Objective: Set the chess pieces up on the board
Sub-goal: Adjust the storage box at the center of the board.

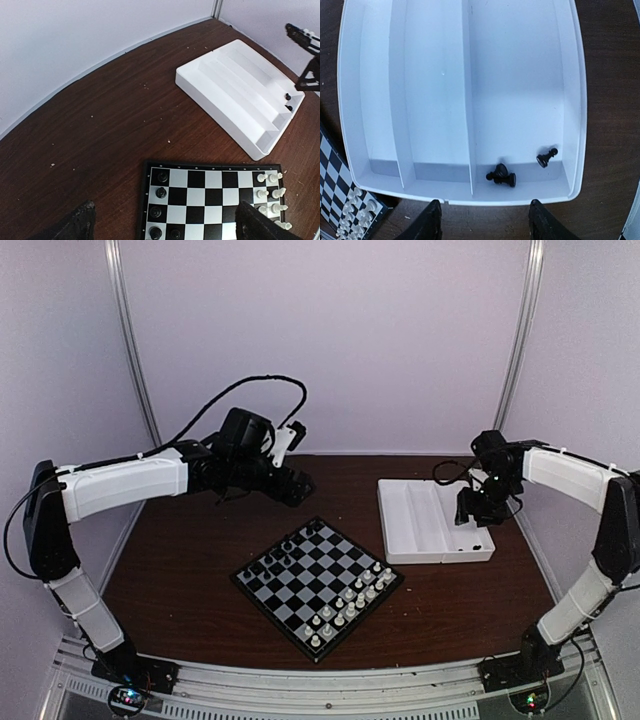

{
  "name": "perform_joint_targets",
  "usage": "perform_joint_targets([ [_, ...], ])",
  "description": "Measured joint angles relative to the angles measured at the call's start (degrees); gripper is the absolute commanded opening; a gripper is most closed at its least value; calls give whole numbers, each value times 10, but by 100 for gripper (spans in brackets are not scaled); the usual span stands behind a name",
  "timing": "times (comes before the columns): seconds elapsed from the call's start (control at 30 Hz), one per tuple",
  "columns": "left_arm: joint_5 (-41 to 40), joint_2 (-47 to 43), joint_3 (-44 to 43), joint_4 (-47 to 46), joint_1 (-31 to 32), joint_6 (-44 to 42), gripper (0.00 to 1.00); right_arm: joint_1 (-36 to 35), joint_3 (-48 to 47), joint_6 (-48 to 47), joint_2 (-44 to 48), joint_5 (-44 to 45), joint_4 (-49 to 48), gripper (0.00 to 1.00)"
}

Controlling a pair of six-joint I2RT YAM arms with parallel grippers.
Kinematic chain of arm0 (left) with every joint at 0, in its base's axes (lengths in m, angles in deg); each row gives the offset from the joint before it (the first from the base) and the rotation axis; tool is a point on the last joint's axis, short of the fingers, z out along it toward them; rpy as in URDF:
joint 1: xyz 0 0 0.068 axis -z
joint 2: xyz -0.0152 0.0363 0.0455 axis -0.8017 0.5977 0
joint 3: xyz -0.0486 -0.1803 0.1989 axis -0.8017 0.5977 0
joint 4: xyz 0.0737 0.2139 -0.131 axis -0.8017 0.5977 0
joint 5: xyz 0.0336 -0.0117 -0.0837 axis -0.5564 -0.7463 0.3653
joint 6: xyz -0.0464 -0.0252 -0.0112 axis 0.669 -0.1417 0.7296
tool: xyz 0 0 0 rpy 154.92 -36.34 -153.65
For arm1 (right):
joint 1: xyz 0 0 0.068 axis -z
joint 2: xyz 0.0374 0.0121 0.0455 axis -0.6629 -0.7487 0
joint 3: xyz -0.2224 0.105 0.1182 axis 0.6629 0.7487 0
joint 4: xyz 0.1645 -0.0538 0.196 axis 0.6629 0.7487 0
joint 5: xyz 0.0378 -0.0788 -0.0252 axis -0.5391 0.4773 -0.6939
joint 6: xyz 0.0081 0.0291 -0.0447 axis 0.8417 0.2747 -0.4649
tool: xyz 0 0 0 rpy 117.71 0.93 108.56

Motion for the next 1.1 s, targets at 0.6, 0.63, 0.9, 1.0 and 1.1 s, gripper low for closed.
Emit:
perform_joint_targets([
  [0.6, -6, -10, 14, 2, 0, -10, 96, -1, -182, -33, -280, 14, -42, 22],
  [0.63, -8, -10, 14, 2, 0, -12, 96, -1, -190, -35, -289, 16, -43, 19],
  [0.9, -23, -10, 12, 12, 0, -22, 96, -4, -218, -43, -323, 37, -35, 0],
  [1.0, -26, -10, 8, 20, 0, -23, 96, -4, -204, -45, -315, 42, -40, 0],
  [1.1, -27, -9, 6, 22, 0, -24, 96, -3, -178, -45, -296, 49, -34, 0],
])
